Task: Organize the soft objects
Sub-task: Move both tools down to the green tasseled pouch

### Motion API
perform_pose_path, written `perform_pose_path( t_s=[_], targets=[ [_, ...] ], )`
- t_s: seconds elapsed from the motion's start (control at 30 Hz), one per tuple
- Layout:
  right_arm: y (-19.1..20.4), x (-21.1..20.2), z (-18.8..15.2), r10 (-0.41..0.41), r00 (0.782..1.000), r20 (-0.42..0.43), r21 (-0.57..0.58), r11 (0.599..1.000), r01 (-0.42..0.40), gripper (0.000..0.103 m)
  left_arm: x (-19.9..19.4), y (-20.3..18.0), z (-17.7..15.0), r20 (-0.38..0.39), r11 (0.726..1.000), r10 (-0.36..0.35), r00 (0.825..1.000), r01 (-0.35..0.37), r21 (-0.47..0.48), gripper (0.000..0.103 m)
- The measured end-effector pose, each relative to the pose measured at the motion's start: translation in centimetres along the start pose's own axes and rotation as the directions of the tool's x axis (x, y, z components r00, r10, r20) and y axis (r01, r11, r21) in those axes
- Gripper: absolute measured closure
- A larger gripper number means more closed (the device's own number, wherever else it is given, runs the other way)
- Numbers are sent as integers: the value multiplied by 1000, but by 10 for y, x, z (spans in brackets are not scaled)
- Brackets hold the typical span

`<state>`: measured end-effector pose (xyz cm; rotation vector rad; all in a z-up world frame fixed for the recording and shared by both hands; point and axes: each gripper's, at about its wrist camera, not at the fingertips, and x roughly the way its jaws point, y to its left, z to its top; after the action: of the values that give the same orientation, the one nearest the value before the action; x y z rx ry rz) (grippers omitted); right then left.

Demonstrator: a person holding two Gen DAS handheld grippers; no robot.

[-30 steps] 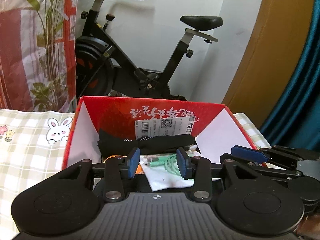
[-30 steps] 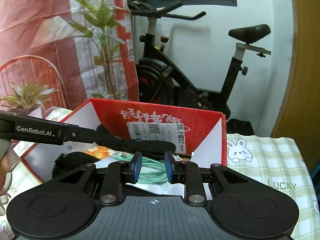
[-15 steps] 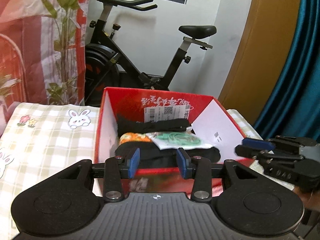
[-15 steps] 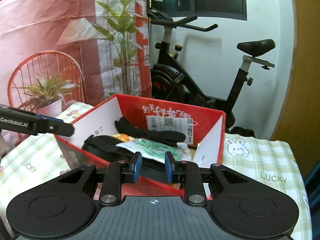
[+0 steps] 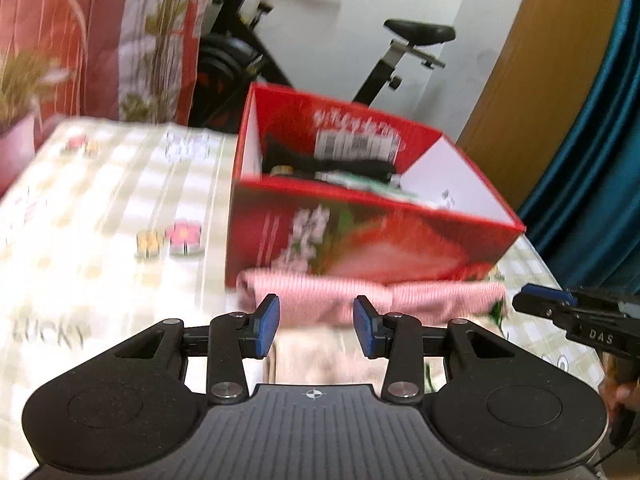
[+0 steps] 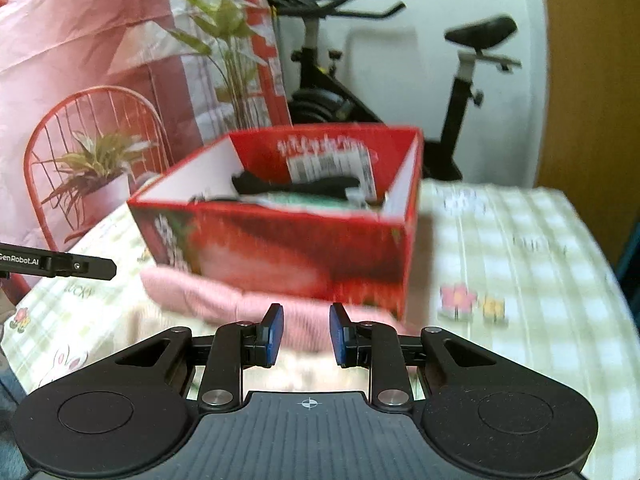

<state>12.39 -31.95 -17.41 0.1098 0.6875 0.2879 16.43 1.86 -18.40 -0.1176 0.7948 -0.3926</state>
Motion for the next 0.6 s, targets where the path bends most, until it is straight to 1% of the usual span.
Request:
perform_pose_path(
  t_s=[0.1, 0.17, 0.2, 0.27, 0.37, 0.53, 0.6],
  targets=[
    [-2, -6, -19, -1, 1000, -28, 25, 1000, 1, 78, 4, 2, -15, -26, 1000, -1, 1000, 1, -18, 60],
    [-3, -10, -31, -3, 998, -55, 38, 999, 5, 68, 5, 3, -23, -39, 1000, -5, 999, 4, -30, 60],
    [-4, -12, -36, -4, 998, -69, 40, 999, 7, 64, 6, 3, -26, -46, 999, -7, 999, 6, -35, 60],
    [-5, -16, -47, -3, 995, -96, 40, 999, 7, 51, 8, 2, -35, -55, 999, -11, 998, 9, -35, 60],
    [-5, -22, -62, 0, 991, -135, 38, 999, 6, 43, 10, -1, -45, -71, 1000, -14, 997, 13, -27, 60],
    [-2, -24, -76, 31, 980, -196, 35, 999, -24, 39, 12, -1, -58, -93, 999, -20, 995, 16, -41, 60],
    [2, -21, -78, 42, 973, -227, 26, 999, -37, 39, 10, 0, -61, -93, 999, -21, 995, 17, -45, 60]
  ],
)
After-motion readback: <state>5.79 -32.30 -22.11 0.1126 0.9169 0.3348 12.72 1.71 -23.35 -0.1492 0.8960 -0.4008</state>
